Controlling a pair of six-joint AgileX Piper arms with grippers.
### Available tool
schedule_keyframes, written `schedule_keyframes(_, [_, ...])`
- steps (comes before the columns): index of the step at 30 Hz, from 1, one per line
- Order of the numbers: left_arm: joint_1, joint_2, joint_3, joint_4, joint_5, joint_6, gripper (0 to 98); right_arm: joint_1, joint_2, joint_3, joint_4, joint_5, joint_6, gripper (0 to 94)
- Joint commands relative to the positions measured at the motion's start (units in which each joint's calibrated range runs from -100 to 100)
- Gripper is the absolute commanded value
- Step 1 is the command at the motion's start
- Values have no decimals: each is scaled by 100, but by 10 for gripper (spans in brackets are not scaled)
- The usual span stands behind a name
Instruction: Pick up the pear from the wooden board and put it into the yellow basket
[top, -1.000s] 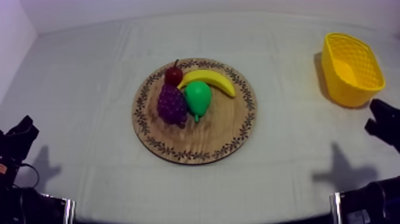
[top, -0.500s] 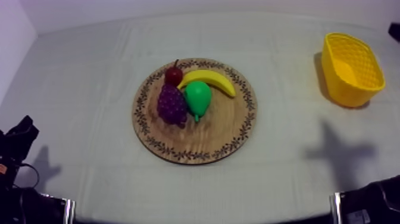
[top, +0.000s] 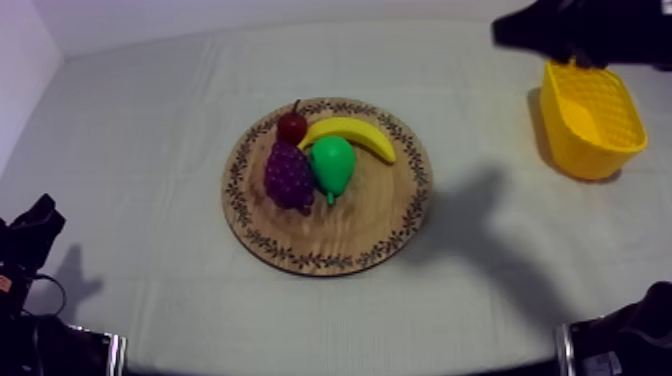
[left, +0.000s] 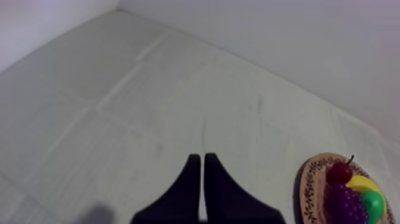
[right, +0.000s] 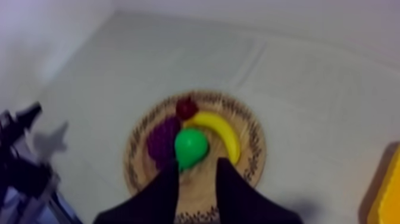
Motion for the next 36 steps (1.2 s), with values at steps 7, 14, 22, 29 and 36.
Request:
schedule_keyframes(7, [-2, 2, 2, 0, 1, 0, 1, -137, 868, 615, -228, -314, 580, 573])
schedule_keyframes(14, [-2, 2, 2, 0, 1, 1, 1, -280, 1171, 782, -220, -509, 434, 661])
schedule_keyframes(22, [-2, 2, 2, 0, 1, 1, 1, -422, 1436, 862, -18, -950, 114, 675])
schedule_keyframes(29, [-2, 2, 2, 0, 1, 1, 1, -735, 1977, 852, 338, -1360, -338, 666])
schedule_keyframes(36, [-2, 2, 2, 0, 1, 1, 1, -934, 2814, 505, 566, -1604, -809, 698])
